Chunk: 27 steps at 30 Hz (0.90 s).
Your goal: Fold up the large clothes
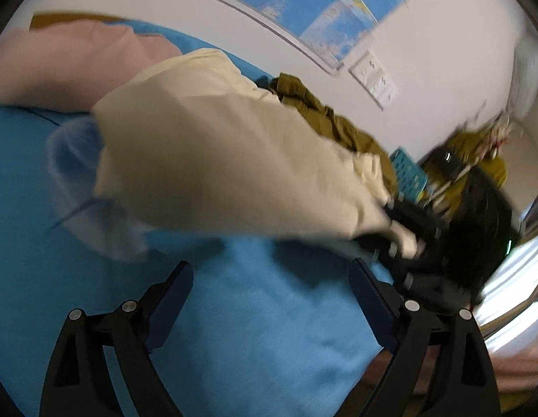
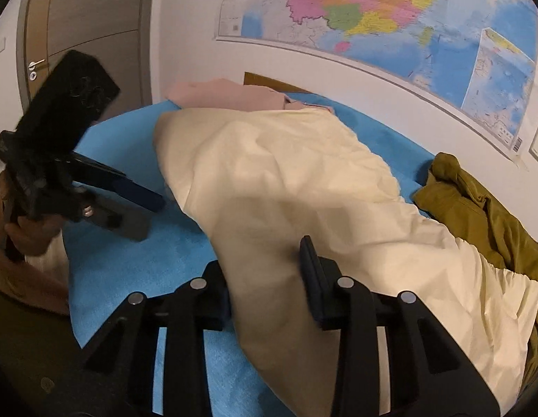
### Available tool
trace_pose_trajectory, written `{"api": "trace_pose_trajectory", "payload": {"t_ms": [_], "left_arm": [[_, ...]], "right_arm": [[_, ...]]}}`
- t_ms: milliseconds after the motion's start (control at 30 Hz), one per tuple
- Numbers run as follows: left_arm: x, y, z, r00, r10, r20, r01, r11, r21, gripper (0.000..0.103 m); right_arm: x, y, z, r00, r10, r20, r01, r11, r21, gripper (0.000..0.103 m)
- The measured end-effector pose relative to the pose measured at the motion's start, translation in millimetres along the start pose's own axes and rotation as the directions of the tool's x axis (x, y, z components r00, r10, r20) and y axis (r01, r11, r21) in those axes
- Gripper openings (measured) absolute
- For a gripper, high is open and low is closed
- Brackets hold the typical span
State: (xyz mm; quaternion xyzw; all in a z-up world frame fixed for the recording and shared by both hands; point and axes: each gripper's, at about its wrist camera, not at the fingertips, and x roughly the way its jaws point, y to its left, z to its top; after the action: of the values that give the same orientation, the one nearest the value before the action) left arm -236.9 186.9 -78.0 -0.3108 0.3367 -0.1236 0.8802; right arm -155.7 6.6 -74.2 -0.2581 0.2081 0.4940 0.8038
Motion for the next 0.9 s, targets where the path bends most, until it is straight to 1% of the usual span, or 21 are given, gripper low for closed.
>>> {"api": "trace_pose_trajectory", "payload": {"t_ms": [67, 133, 200, 267, 333, 433, 467, 533, 600, 700, 733, 800, 833, 867, 900], "left_arm": [[3.6, 4.9, 6.2, 0.998, -0.059, 0.024, 0.06, 0.997, -0.056, 0.09], [5.7, 11.6, 11.6, 0.995, -0.083, 0.056, 0.089, 0.99, -0.111, 0.091], [8.5, 18.0, 15.4, 0.993, -0.097, 0.068, 0.107, 0.982, -0.154, 0.092], [13.2, 26.9, 18.7, 0.989, -0.127, 0.081, 0.142, 0.967, -0.213, 0.092], [15.3, 28.3, 23.5, 0.986, -0.132, 0.098, 0.151, 0.963, -0.222, 0.093], [24.0, 28.0, 34.7, 0.989, -0.126, 0.075, 0.14, 0.964, -0.228, 0.093], [28.5, 27.1, 39.4, 0.991, -0.115, 0.064, 0.127, 0.965, -0.23, 0.093], [36.3, 24.4, 48.8, 0.997, -0.066, 0.034, 0.072, 0.972, -0.224, 0.093], [43.6, 20.8, 54.5, 1.0, -0.001, -0.008, -0.001, 0.983, -0.183, 0.092], [48.5, 16.8, 55.6, 0.999, 0.044, -0.027, -0.048, 0.988, -0.149, 0.089], [48.8, 15.6, 55.4, 0.998, 0.06, -0.027, -0.064, 0.988, -0.141, 0.086], [49.1, 15.1, 55.2, 0.995, 0.091, -0.029, -0.094, 0.988, -0.126, 0.082], [48.9, 13.4, 54.8, 0.993, 0.114, -0.029, -0.117, 0.987, -0.115, 0.078], [50.5, 12.2, 55.8, 0.991, 0.134, -0.031, -0.136, 0.985, -0.106, 0.076], [51.0, 12.0, 55.7, 0.989, 0.145, -0.032, -0.147, 0.984, -0.1, 0.074]], "right_arm": [[3.0, 2.8, -2.7, 1.0, -0.008, -0.02, 0.008, 1.0, 0.008, 0.034], [3.4, 3.6, -4.4, 1.0, -0.004, -0.021, 0.004, 1.0, 0.015, 0.034], [4.0, 1.9, -5.1, 1.0, 0.004, -0.017, -0.003, 0.999, 0.033, 0.034], [4.5, -0.2, -5.6, 1.0, 0.016, -0.015, -0.015, 0.999, 0.052, 0.035], [4.9, -0.4, -6.3, 0.999, 0.029, -0.015, -0.028, 0.997, 0.071, 0.037], [3.2, -1.6, -6.7, 0.999, 0.052, -0.014, -0.05, 0.994, 0.1, 0.041], [1.3, -2.0, -6.6, 0.998, 0.062, -0.012, -0.06, 0.992, 0.113, 0.043], [-9.5, -6.8, -8.9, 0.994, 0.105, 0.011, -0.106, 0.98, 0.167, 0.045], [-21.3, -12.9, -13.5, 0.99, 0.134, 0.037, -0.139, 0.966, 0.219, 0.052], [-51.1, -29.2, -32.0, 0.983, 0.16, 0.091, -0.182, 0.922, 0.342, 0.058], [-64.5, -38.6, -44.3, 0.978, 0.175, 0.116, -0.208, 0.89, 0.406, 0.062], [-83.8, -49.6, -65.6, 0.972, 0.184, 0.146, -0.233, 0.838, 0.494, 0.067], [-97.1, -58.6, -85.3, 0.969, 0.188, 0.157, -0.245, 0.787, 0.566, 0.074], [-105.4, -64.3, -99.1, 0.967, 0.189, 0.168, -0.253, 0.746, 0.616, 0.077], [-112.9, -68.2, -110.5, 0.969, 0.179, 0.172, -0.248, 0.714, 0.655, 0.077]]}}
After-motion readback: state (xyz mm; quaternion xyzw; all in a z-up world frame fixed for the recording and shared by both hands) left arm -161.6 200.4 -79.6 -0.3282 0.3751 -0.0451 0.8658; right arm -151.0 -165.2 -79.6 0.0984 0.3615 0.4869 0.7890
